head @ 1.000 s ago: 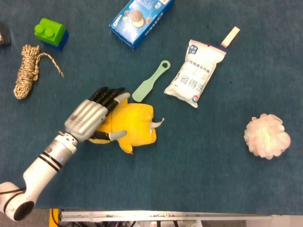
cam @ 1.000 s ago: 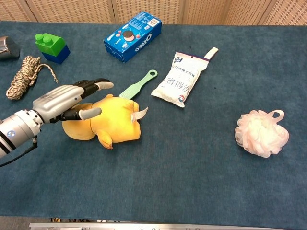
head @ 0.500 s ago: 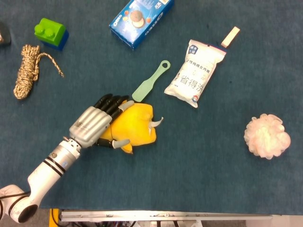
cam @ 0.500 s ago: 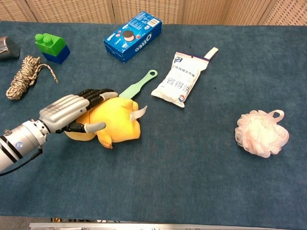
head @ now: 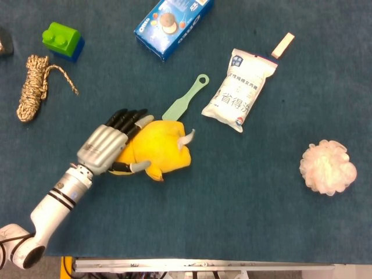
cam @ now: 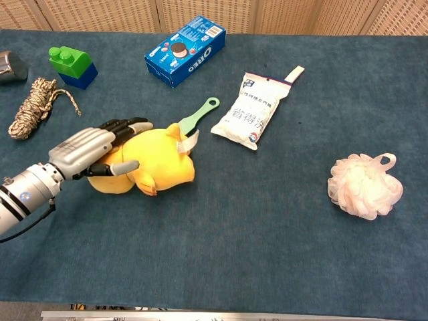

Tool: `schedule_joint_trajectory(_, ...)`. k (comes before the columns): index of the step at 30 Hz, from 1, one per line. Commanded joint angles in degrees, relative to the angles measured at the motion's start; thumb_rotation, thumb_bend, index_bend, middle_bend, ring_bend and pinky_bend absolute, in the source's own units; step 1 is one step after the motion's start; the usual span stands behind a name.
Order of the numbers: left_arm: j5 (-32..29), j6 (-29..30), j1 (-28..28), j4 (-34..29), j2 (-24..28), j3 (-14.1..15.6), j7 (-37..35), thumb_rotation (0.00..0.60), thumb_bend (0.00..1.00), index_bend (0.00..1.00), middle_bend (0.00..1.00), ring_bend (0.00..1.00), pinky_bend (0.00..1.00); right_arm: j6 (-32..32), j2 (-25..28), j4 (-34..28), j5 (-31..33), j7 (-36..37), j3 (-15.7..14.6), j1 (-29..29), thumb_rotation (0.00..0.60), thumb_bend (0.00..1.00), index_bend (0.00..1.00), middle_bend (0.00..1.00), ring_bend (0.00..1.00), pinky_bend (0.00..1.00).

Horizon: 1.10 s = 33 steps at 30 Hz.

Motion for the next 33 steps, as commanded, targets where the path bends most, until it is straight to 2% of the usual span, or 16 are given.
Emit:
schedule_joint_trajectory(1, -0.4, 0.7, 0.1, -0.7, 0.9, -0.6, -0.3, 0.000, 0.05, 0.00, 0.01, 0.03, 0.02, 0.0, 0.0, -0.1, 0.0, 0.0, 0.0, 0.0, 0.600, 0.00, 0.19, 0.20, 0.10, 0.12)
schedule_joint_trajectory(8, -1.3, 3.7, 1.1, -4.6, 5.3, -2.3, 1.0, 0.000, 0.05, 0.00, 0.01, 0.03, 0.02, -0.7, 0.1, 0.1, 0.3, 0.1, 0.1, 0.2, 0.600, 0.00, 0.19, 0.20, 0.10, 0.12)
schedule_joint_trajectory(12, -3.9, 4.4, 2.3, -8.1, 8.8, -3.3, 2.3, 0.002, 0.05, 0.00, 0.01, 0.03, 0.02, -1.8, 0.2, 0.4, 0.7, 0.0, 0.0, 0.6, 0.600, 0.00, 0.19, 0.20, 0.10, 0.12)
schedule_joint_trajectory(14, -5.8, 4.9, 3.2, -10.1, 10.9, -3.9, 3.4, 0.083, 0.05, 0.00, 0.01, 0.03, 0.02, -2.4, 0.2, 0.6, 0.9, 0.0, 0.0, 0.8, 0.600, 0.00, 0.19, 0.20, 0.10, 0.12)
schedule_joint_trajectory(16, -7.2, 6.2, 4.3, -11.3, 12.6, -4.5, 5.0, 0.218, 0.05, 0.00, 0.01, 0.03, 0.02, -3.0, 0.1, 0.8, 1.2, -0.1, -0.1, 1.1, 0.600, 0.00, 0.19, 0.20, 0.10, 0.12)
schedule_joint_trajectory(18, -8.4, 7.6, 5.5, -12.2, 13.9, -5.1, 5.7, 0.305, 0.05, 0.00, 0.01, 0.03, 0.02, -3.6, -0.1, 1.0, 1.4, -0.1, -0.2, 1.3, 0.600, 0.00, 0.19, 0.20, 0.10, 0.12)
schedule_joint_trajectory(21, -10.3, 10.0, 7.5, -13.1, 15.8, -5.9, 6.4, 0.526, 0.05, 0.00, 0.01, 0.03, 0.02, -4.3, -0.5, 1.7, 1.4, 0.0, -0.4, 1.5, 0.600, 0.00, 0.19, 0.20, 0.10, 0.12)
schedule_joint_trajectory(22, -10.9, 10.7, 8.1, -13.4, 16.4, -6.1, 6.6, 0.572, 0.05, 0.00, 0.01, 0.03, 0.02, -4.6, -0.7, 1.9, 1.5, 0.1, -0.5, 1.6, 0.600, 0.00, 0.19, 0.20, 0.10, 0.12)
schedule_joint_trajectory(24, -12.2, 12.3, 9.7, -13.9, 17.5, -6.5, 7.1, 0.600, 0.05, 0.00, 0.01, 0.03, 0.02, -5.2, -1.1, 2.3, 1.5, 0.4, -0.7, 1.8, 0.600, 0.00, 0.19, 0.20, 0.10, 0.12)
schedule_joint_trajectory(33, -16.8, 16.6, 15.2, -16.3, 21.3, -7.5, 7.2, 0.600, 0.05, 0.00, 0.01, 0.03, 0.02, -7.7, -2.0, 3.6, 1.2, 1.6, -1.9, 2.5, 0.600, 0.00, 0.19, 0.20, 0.10, 0.12)
